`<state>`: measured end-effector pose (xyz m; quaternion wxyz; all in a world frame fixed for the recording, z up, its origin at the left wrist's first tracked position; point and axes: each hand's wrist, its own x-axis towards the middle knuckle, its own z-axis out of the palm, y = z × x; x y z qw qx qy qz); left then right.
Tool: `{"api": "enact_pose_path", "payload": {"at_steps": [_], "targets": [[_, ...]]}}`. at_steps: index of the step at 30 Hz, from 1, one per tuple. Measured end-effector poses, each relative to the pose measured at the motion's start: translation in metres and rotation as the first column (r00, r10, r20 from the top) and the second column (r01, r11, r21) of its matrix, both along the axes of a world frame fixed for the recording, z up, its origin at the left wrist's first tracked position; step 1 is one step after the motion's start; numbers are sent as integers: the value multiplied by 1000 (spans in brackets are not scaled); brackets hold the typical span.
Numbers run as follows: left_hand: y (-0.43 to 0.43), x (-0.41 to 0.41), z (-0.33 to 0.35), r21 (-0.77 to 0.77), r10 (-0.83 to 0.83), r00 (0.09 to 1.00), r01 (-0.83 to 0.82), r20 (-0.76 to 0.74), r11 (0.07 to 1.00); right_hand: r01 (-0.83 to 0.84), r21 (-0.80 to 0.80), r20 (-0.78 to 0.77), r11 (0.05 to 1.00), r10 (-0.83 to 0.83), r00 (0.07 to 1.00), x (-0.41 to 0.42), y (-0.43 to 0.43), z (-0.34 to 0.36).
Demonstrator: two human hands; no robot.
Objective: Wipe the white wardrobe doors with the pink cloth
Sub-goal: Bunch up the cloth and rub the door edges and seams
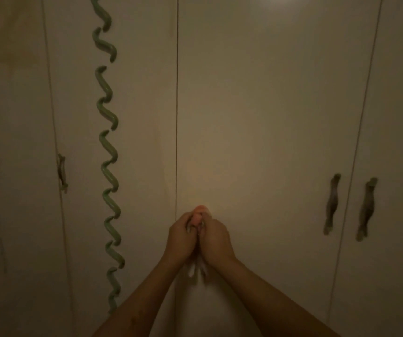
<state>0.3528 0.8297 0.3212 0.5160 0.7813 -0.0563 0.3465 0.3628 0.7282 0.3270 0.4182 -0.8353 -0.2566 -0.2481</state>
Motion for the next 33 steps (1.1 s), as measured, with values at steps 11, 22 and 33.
{"api": "enact_pose_path", "payload": {"at_steps": [11, 22, 33], "targets": [[-38, 11, 164, 194, 12, 994, -34, 111, 980, 33, 95, 157, 995, -48, 986, 7, -41, 162], [-89, 16, 268, 237, -8, 977, -44, 215, 971, 156, 92, 180, 983, -170, 969, 4, -88, 273], [-112, 13, 129, 185, -118, 983, 91, 143, 979, 88, 102, 193, 991, -107, 975, -11, -122, 132]]}}
